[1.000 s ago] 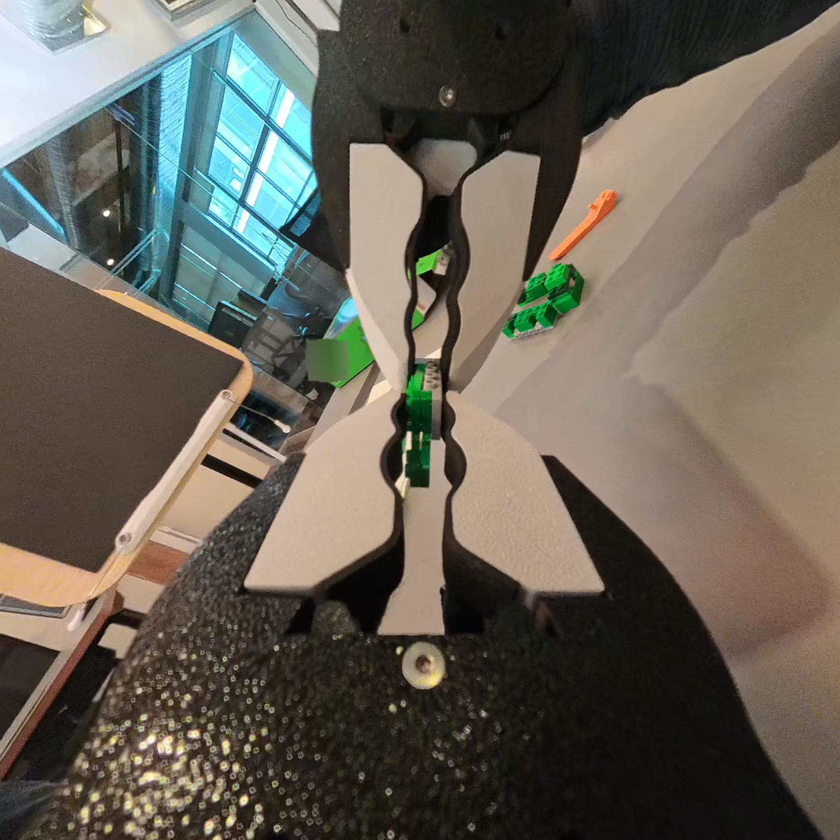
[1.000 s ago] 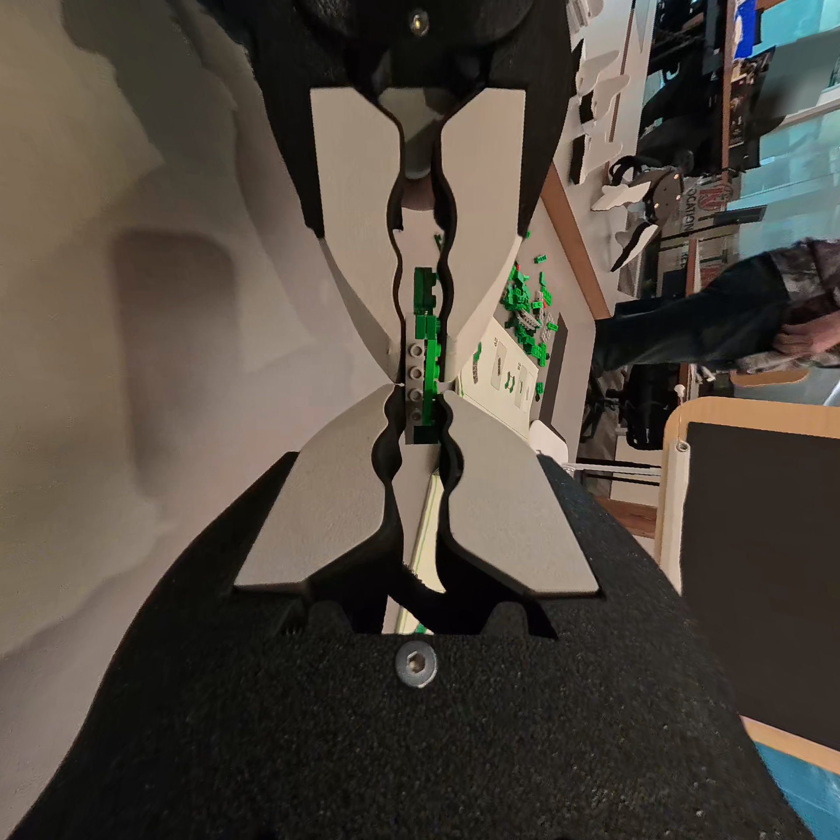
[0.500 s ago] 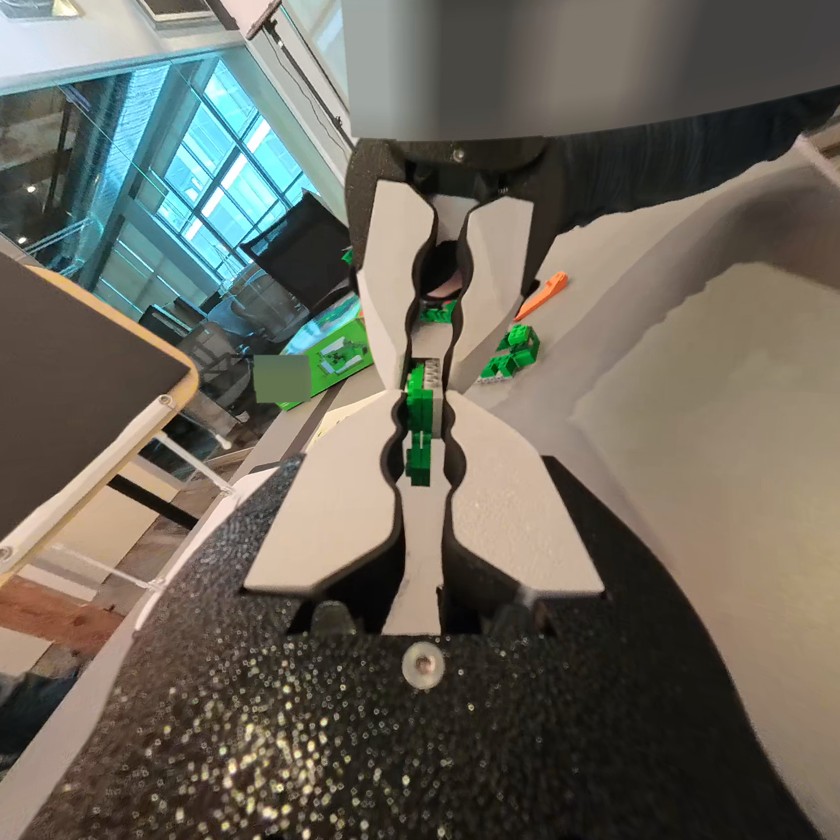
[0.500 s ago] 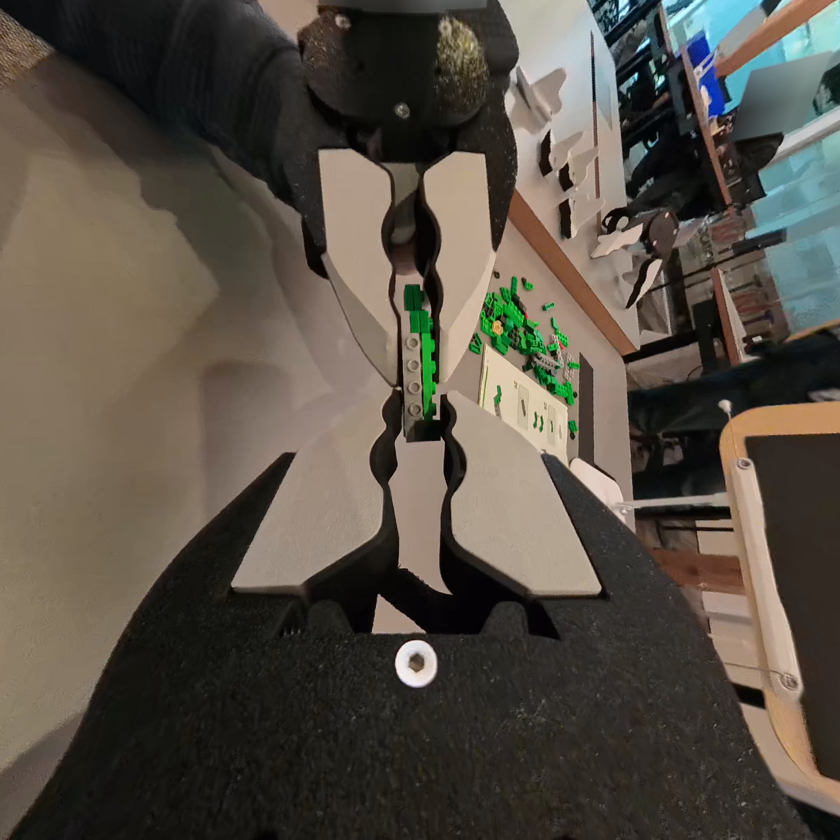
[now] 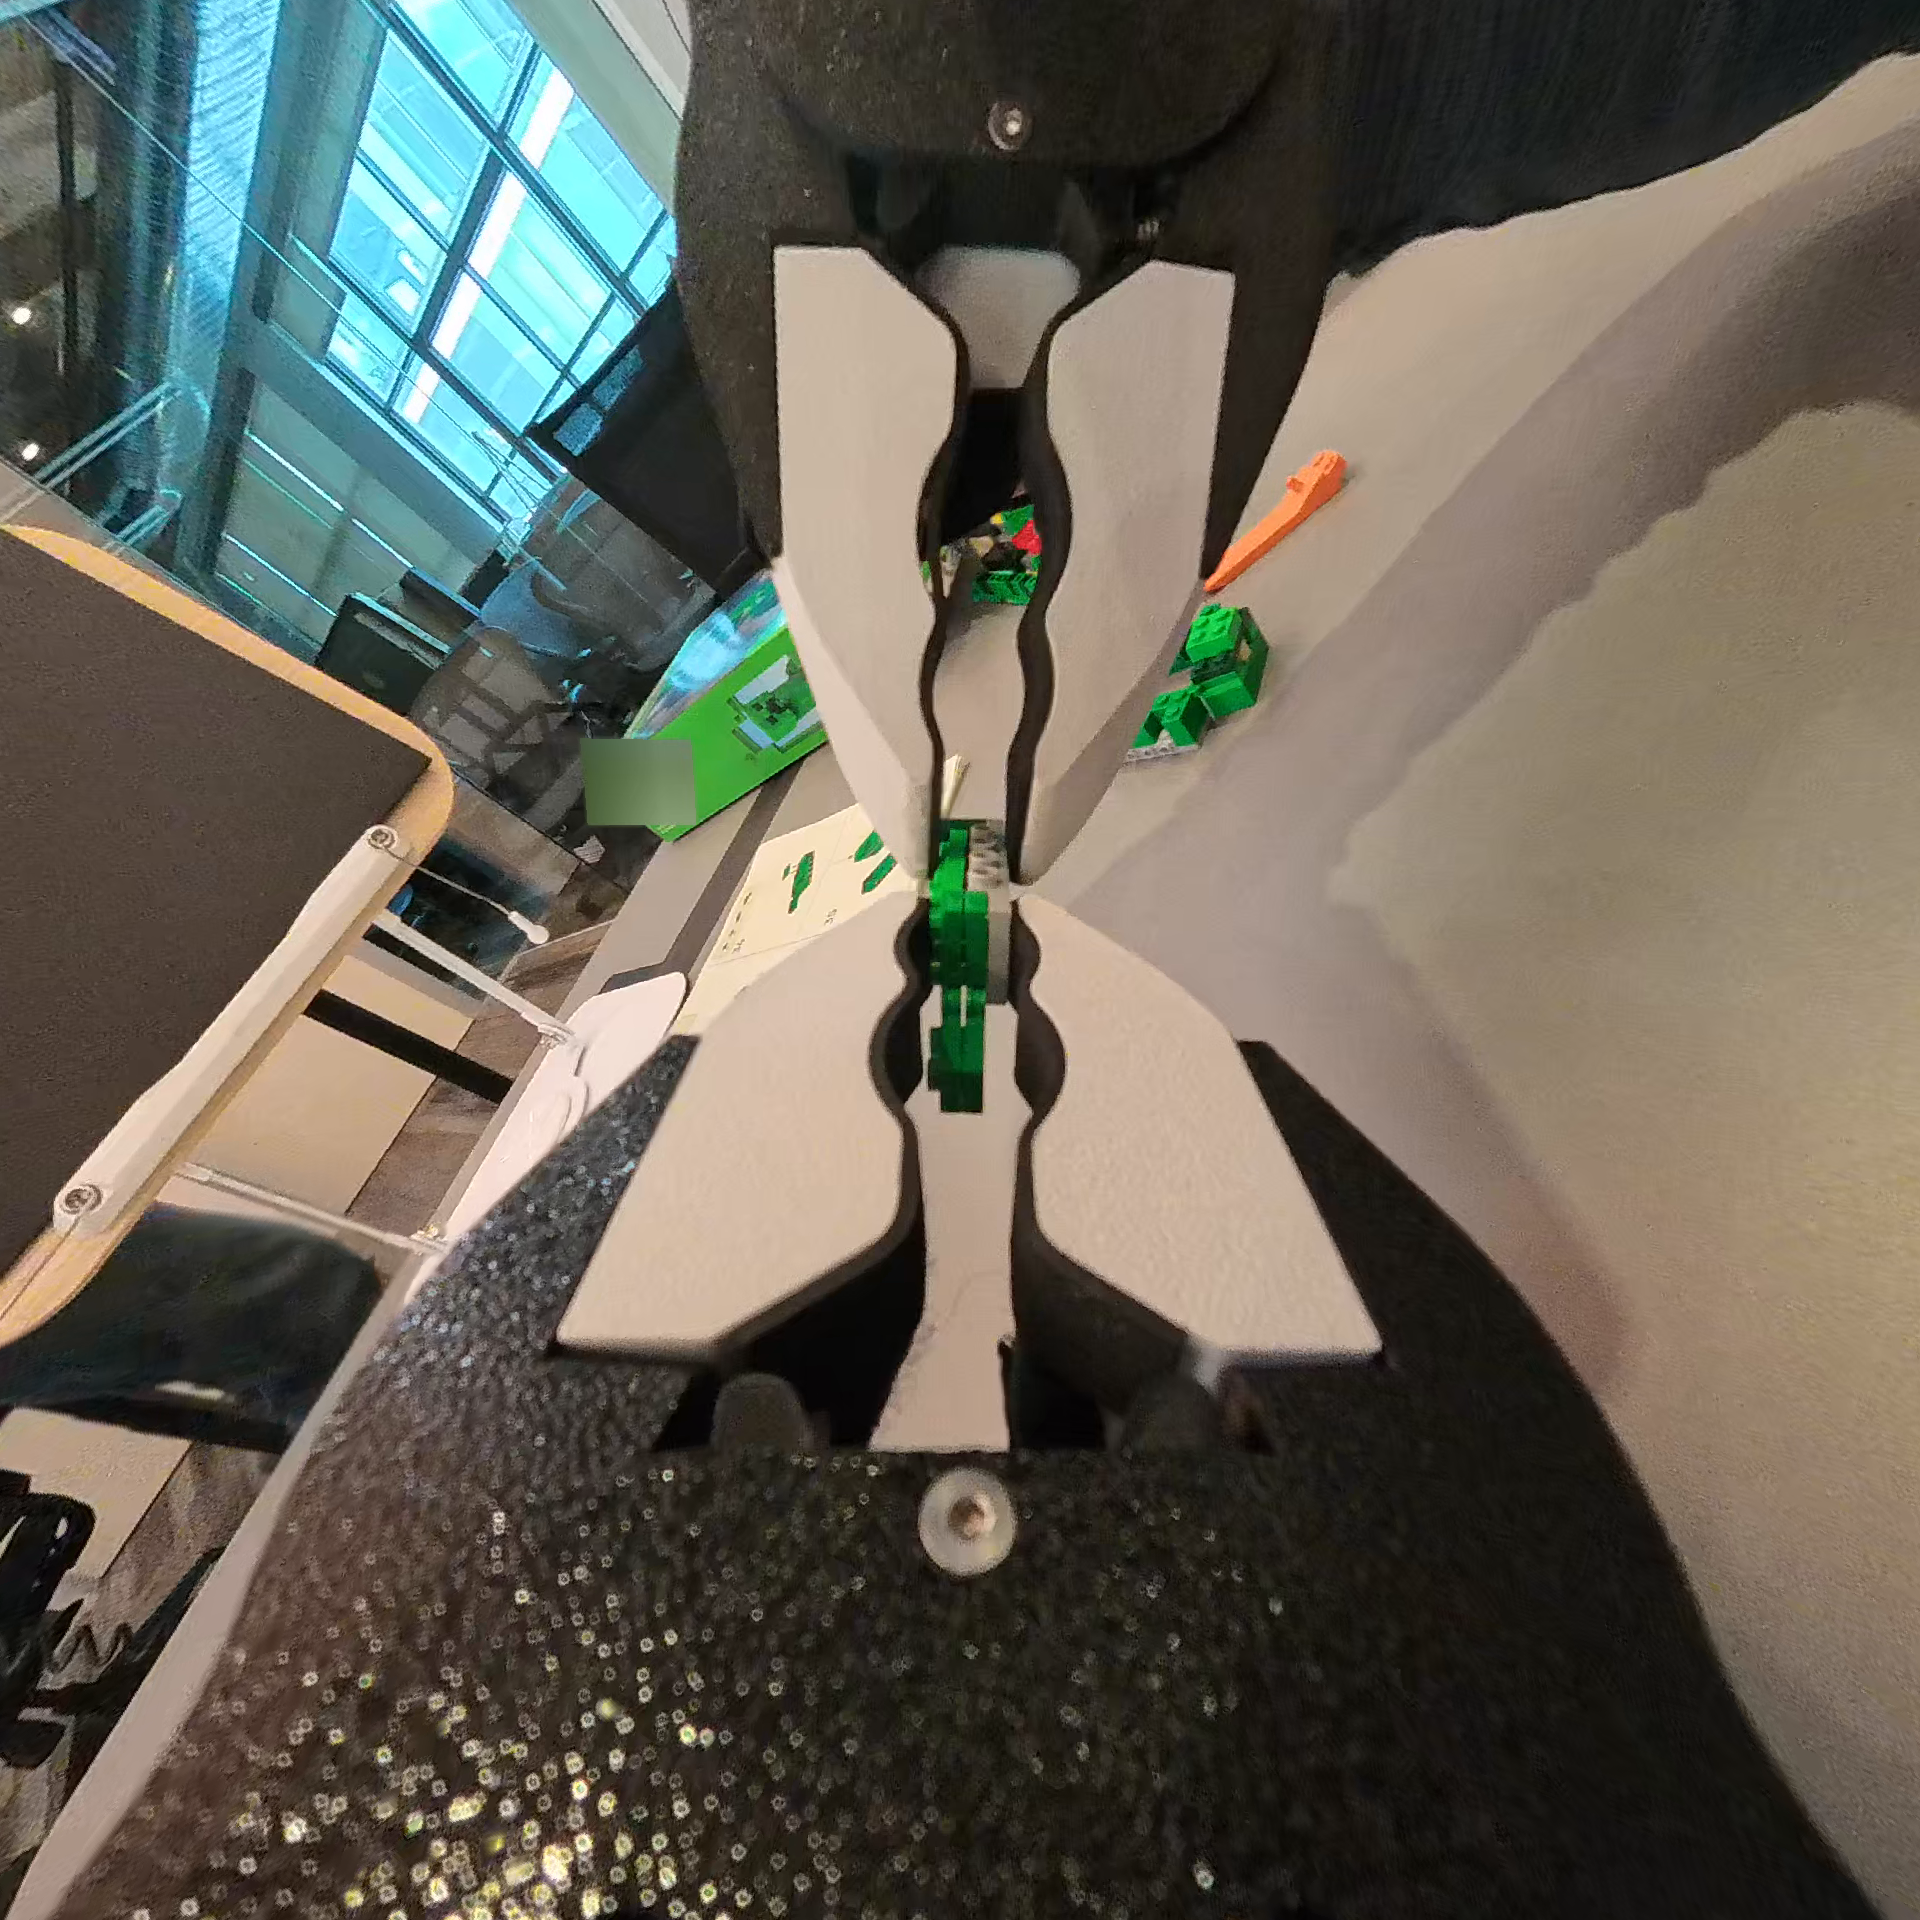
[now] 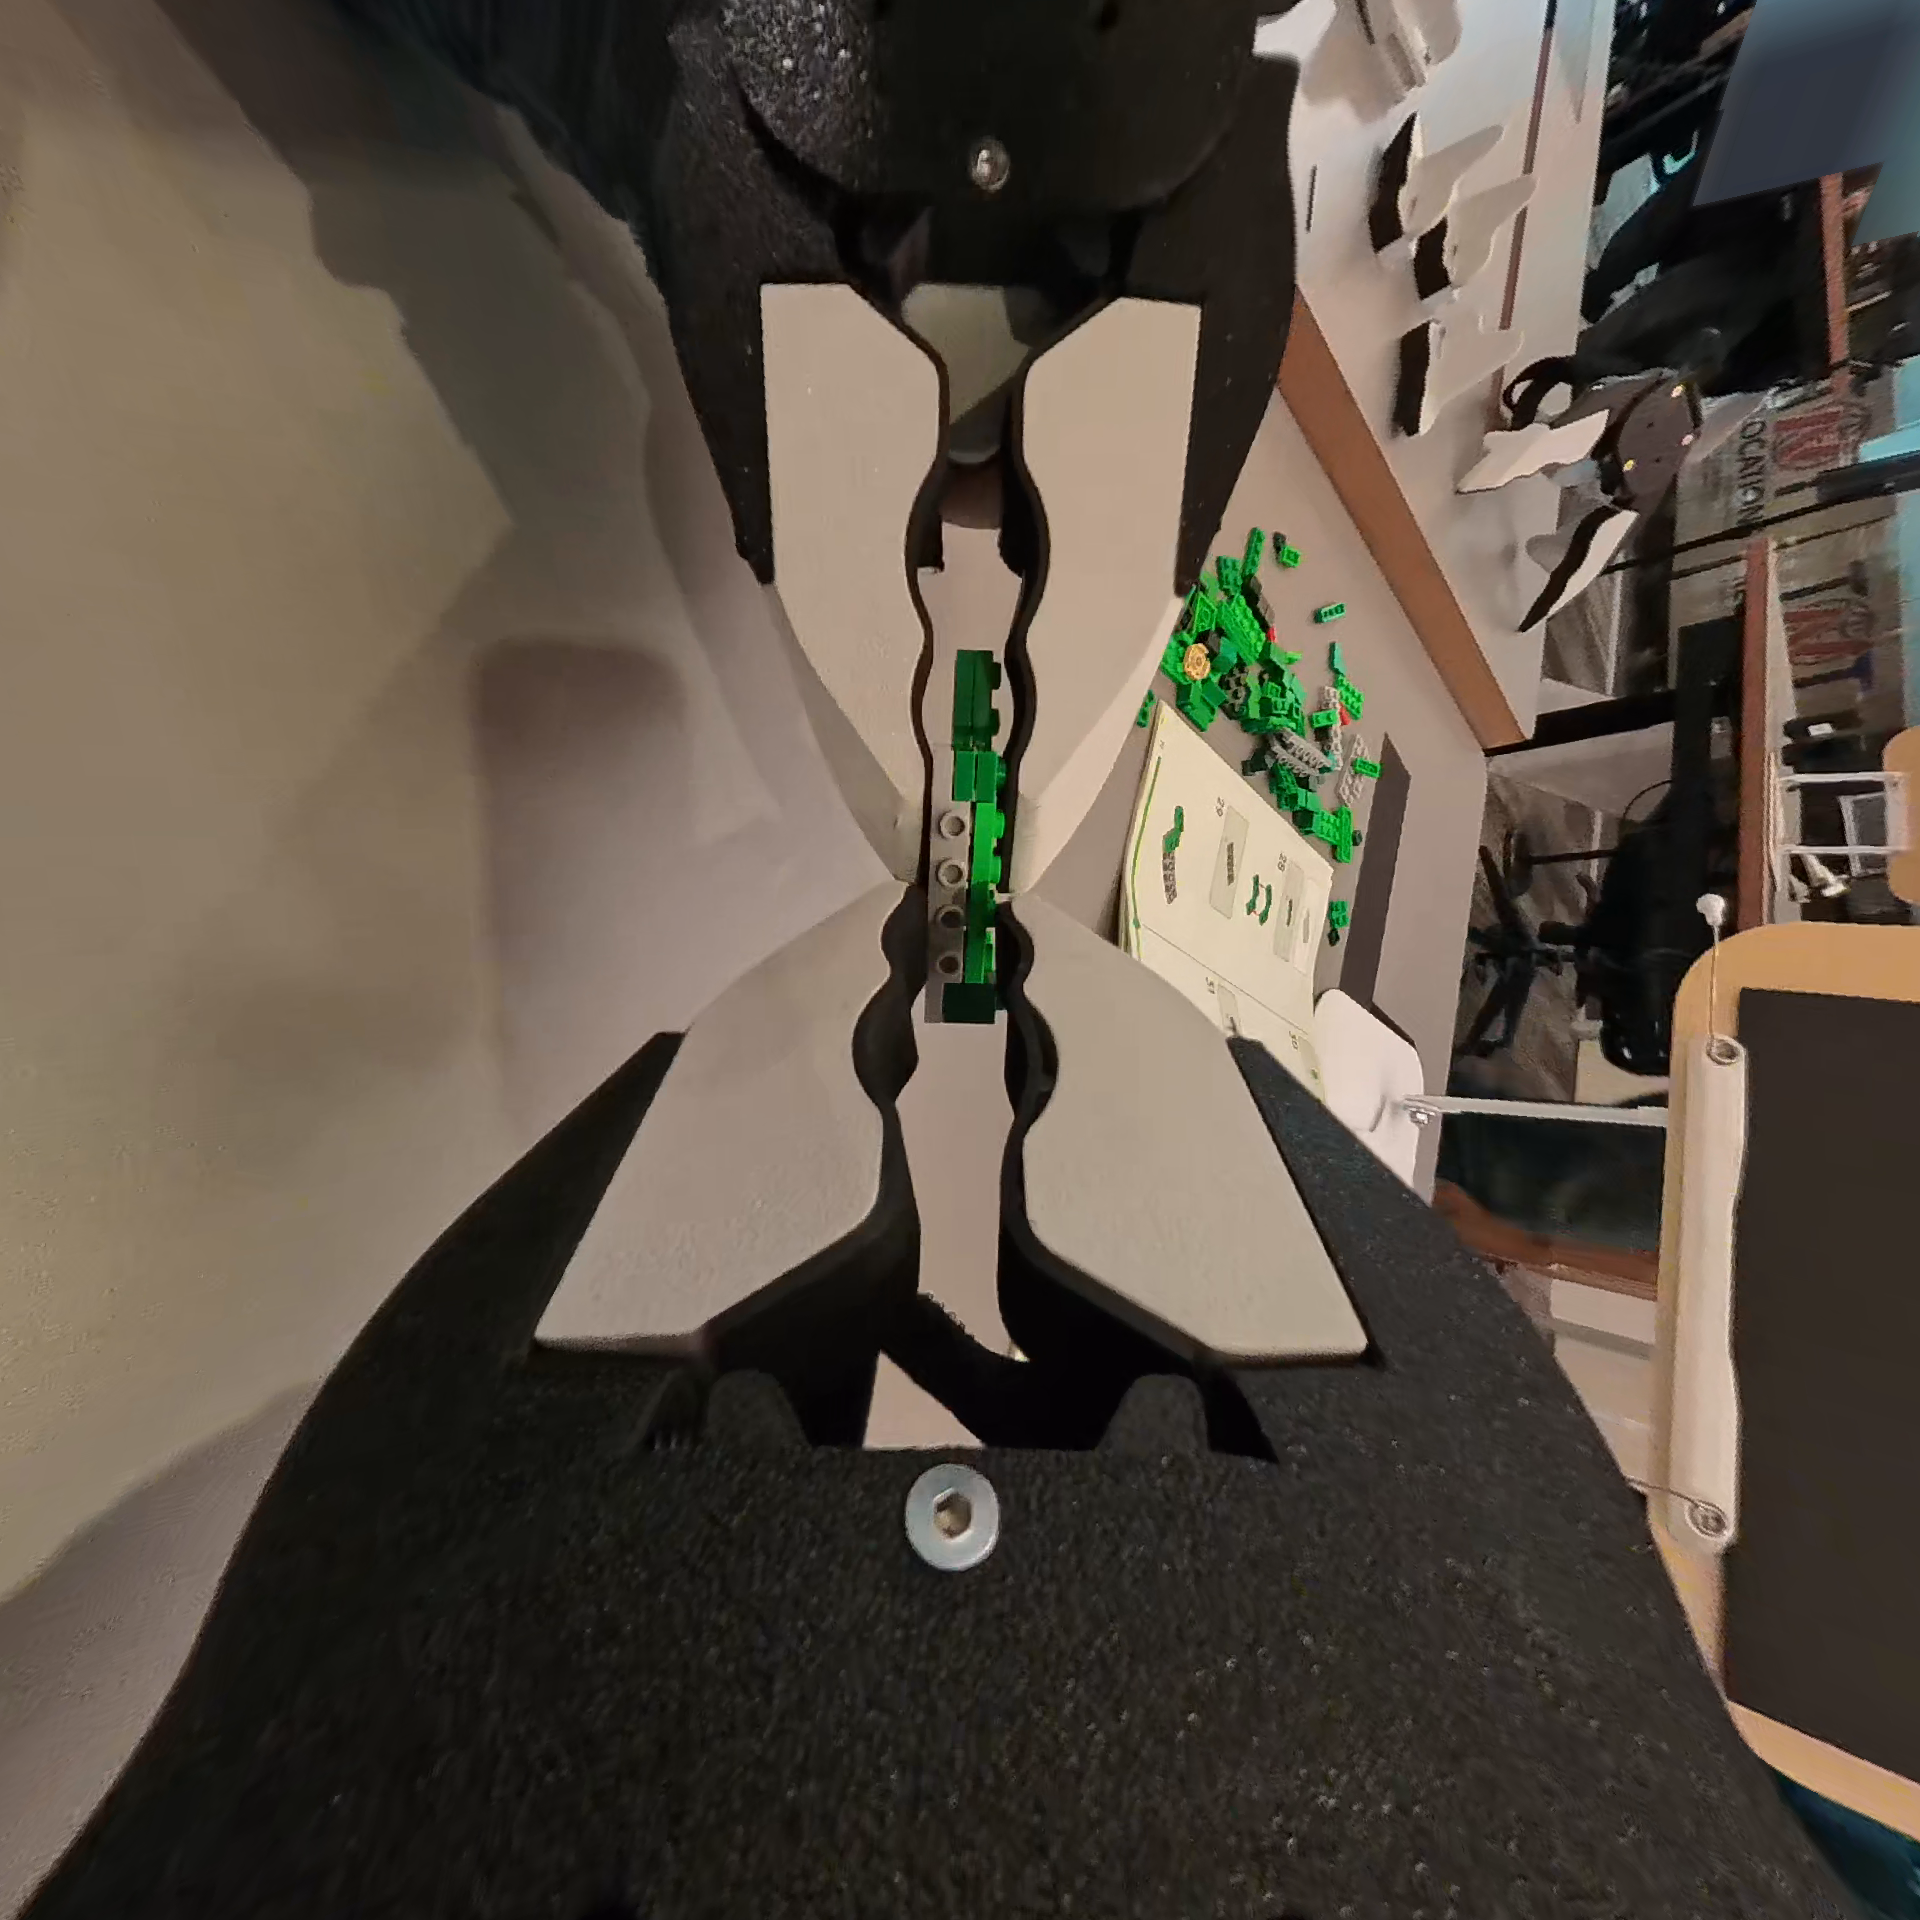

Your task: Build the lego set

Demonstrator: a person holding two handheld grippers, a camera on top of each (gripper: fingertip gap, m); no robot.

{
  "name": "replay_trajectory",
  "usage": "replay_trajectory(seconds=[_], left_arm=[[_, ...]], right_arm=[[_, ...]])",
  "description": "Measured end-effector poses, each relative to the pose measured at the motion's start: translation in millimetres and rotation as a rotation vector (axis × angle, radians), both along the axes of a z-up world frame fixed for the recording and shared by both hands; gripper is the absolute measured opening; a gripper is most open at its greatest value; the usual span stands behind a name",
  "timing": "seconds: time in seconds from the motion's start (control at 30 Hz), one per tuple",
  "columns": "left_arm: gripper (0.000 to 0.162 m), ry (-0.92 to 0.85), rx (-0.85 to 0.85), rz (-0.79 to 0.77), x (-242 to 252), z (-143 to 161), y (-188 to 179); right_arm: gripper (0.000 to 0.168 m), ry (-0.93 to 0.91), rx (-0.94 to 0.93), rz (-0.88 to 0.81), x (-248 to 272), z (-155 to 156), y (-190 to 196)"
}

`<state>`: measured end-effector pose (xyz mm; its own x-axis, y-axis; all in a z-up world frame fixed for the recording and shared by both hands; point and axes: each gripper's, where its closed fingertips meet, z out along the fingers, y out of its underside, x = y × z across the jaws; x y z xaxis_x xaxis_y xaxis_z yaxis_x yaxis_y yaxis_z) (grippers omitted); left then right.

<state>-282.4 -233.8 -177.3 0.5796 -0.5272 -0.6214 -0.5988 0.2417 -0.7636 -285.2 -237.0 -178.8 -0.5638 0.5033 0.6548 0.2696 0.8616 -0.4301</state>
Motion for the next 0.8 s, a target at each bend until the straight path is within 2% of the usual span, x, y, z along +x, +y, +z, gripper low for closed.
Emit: replay_trajectory(seconds=[0.2,0.37,0.63,0.8], left_arm=[[0.017,-0.102,-0.058,-0.059,4.2,1.8,-3.2],[0.026,-0.087,0.033,-0.023,1.8,8.8,-1.4],[0.014,-0.089,-0.024,-0.058,6.2,6.9,-4.7],[0.012,-0.071,-0.005,-0.053,4.2,10.6,-6.6]], right_arm=[[0.01,-0.007,0.038,0.021,3.7,1.5,-2.4],[0.01,-0.013,0.027,0.029,5.4,1.3,-2.4],[0.01,0.011,0.076,0.037,5.1,3.8,-2.7],[0.013,0.06,-0.056,0.005,2.6,8.6,-5.5]])
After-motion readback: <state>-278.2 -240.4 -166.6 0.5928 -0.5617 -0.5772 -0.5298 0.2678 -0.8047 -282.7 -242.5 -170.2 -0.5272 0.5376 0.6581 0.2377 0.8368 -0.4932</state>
